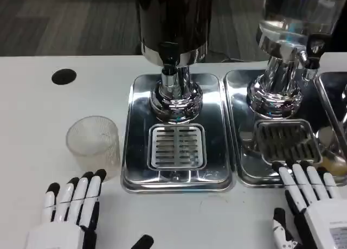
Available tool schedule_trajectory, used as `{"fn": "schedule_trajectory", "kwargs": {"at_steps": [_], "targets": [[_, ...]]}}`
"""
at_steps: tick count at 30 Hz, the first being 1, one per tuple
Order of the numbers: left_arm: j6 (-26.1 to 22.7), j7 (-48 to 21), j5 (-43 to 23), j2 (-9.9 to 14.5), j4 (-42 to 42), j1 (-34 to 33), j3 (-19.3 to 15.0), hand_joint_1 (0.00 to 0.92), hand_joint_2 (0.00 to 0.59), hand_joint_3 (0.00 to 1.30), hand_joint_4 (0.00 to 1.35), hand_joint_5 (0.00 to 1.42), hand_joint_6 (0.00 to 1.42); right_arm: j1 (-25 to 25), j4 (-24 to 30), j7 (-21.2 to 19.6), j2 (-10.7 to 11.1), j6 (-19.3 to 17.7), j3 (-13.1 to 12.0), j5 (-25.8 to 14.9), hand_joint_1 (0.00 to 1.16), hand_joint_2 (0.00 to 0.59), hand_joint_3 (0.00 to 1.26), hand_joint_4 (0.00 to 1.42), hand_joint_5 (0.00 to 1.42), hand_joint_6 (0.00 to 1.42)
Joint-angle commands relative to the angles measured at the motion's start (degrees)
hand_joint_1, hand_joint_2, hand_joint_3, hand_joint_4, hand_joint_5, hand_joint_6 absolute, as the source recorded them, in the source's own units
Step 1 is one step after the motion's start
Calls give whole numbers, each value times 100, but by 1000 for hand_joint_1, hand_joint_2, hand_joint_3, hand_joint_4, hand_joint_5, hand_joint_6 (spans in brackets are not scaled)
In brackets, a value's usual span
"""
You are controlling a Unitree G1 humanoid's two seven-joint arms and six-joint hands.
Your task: Grasp the cup under the faucet to collect the drink, then remove the cup.
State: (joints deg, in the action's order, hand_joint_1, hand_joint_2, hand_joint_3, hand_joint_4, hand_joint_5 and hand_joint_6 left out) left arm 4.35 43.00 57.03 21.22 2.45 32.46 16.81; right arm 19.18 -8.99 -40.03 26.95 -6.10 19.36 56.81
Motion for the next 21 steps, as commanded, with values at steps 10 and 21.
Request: {"fn": "schedule_trajectory", "kwargs": {"at_steps": [10,21], "targets": [[92,379,-25,29,113,65,-167,0,102,73,0,66,0,78,337,93,-25,179,-1,76,114,556,56,0,0,0],[442,-113,-764,86,729,-225,-795,0,84,95,0,77,0,294,666,237,-48,458,-19,131,142,556,74,0,0,0]]}}
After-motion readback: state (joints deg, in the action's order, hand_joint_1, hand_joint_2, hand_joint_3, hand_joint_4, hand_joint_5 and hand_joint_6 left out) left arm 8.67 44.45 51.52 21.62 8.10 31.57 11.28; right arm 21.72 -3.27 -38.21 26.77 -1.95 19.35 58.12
